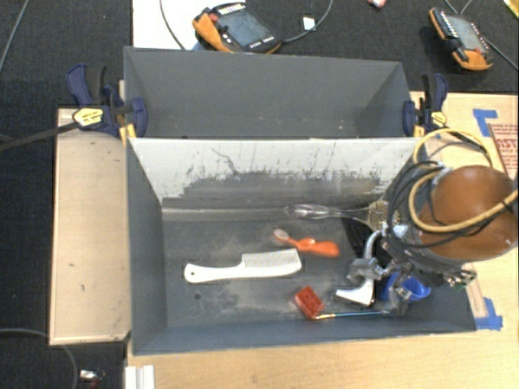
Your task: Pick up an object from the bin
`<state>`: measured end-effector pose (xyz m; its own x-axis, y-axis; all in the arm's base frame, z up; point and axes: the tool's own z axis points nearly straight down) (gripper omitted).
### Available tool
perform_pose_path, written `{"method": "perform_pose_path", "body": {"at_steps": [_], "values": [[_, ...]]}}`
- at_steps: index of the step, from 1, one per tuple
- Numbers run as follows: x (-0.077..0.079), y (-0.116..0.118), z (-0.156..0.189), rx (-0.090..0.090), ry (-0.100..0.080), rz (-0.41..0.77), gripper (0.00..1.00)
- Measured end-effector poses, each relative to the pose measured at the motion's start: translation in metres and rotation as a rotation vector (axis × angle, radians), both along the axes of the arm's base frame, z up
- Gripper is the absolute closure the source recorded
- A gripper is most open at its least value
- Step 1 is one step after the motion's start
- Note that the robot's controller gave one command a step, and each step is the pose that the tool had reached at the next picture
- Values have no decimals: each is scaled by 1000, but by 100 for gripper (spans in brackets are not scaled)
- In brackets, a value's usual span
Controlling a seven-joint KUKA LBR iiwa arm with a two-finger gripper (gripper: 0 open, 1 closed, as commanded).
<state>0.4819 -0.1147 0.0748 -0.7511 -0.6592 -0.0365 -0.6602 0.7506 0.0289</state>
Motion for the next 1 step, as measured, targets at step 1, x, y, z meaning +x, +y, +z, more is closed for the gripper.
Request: {"method": "perform_pose_path", "body": {"at_steps": [1], "values": [[-3, -1, 30, -1, 8, 0, 100]]}}
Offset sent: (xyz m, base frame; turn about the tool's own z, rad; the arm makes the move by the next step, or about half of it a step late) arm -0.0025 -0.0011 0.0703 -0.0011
